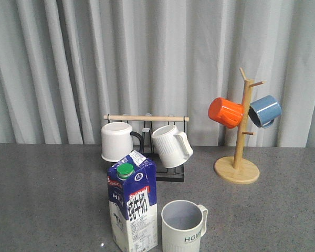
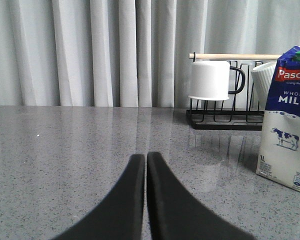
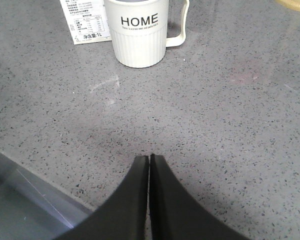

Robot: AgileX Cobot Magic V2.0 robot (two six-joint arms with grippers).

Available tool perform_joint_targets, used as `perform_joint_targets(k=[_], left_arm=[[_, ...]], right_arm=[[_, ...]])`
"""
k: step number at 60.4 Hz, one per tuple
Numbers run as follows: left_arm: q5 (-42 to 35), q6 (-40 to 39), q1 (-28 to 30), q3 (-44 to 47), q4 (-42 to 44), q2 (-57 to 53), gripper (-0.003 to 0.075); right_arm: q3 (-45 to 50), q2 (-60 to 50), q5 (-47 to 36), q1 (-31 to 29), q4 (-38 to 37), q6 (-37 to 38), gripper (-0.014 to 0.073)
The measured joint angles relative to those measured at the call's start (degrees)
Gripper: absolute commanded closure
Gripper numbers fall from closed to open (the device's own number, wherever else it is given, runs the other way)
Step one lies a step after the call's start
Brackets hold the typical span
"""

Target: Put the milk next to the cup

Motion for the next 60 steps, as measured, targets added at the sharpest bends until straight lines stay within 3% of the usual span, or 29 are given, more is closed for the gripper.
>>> perform_joint_targets(k=[19, 37, 49, 60], left_arm=[[0.0, 0.0, 0.0, 0.0, 0.0, 0.0, 0.0728], [0.0, 0.0, 0.0, 0.0, 0.0, 0.0, 0.0728], [0.0, 0.0, 0.0, 0.0, 0.0, 0.0, 0.0728], [0.0, 0.0, 0.0, 0.0, 0.0, 0.0, 0.0728]], right_arm=[[2.5, -1.8, -1.7, -0.4, -4.1, 0.1, 0.0599], [16.6, -18.2, -20.0, -10.3, -7.5, 6.0, 0.0599], [23.8, -27.6, -24.4, -17.0, -11.9, 15.9, 0.0599], [24.0, -29.3, -27.2, -18.0, -22.1, 27.0, 0.0599]])
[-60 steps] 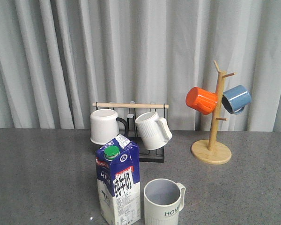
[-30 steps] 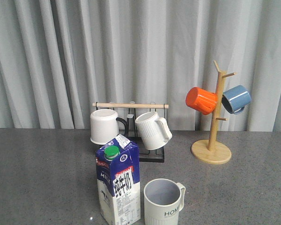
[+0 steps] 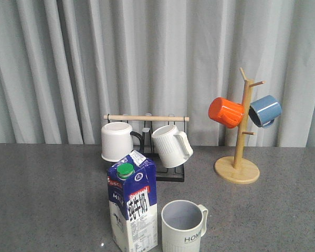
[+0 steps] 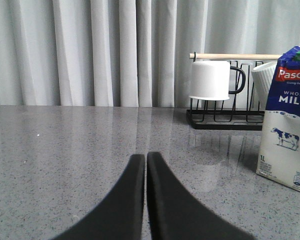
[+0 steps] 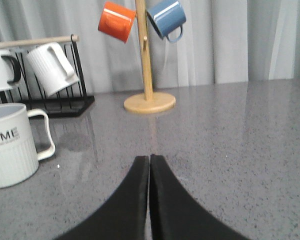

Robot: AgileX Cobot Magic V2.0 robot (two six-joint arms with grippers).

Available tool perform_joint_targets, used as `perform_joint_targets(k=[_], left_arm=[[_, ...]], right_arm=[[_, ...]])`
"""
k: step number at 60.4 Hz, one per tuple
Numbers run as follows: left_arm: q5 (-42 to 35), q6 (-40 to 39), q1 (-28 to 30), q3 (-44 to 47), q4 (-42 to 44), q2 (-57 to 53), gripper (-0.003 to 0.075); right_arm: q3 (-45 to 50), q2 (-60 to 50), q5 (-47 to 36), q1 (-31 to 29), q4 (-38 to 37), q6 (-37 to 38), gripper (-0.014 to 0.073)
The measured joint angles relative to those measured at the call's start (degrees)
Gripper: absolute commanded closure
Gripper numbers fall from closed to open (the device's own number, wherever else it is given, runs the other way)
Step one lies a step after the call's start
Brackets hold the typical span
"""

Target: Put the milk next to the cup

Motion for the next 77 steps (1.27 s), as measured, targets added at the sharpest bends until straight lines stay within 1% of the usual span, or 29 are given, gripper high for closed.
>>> perform_joint_targets(k=[6, 17, 77], left_arm=[[0.0, 0.0, 0.0, 0.0, 0.0, 0.0, 0.0728], [0.0, 0.0, 0.0, 0.0, 0.0, 0.0, 0.0728], [0.0, 0.0, 0.1, 0.0, 0.0, 0.0, 0.0727]], right_arm=[[0.0, 0.0, -0.8, 0.0, -2.9, 3.6, 0.0599], [0.0, 0.0, -2.1, 0.0, -4.0, 5.2, 0.0599], [0.0, 0.0, -2.2, 0.0, -4.1, 5.3, 0.0599]])
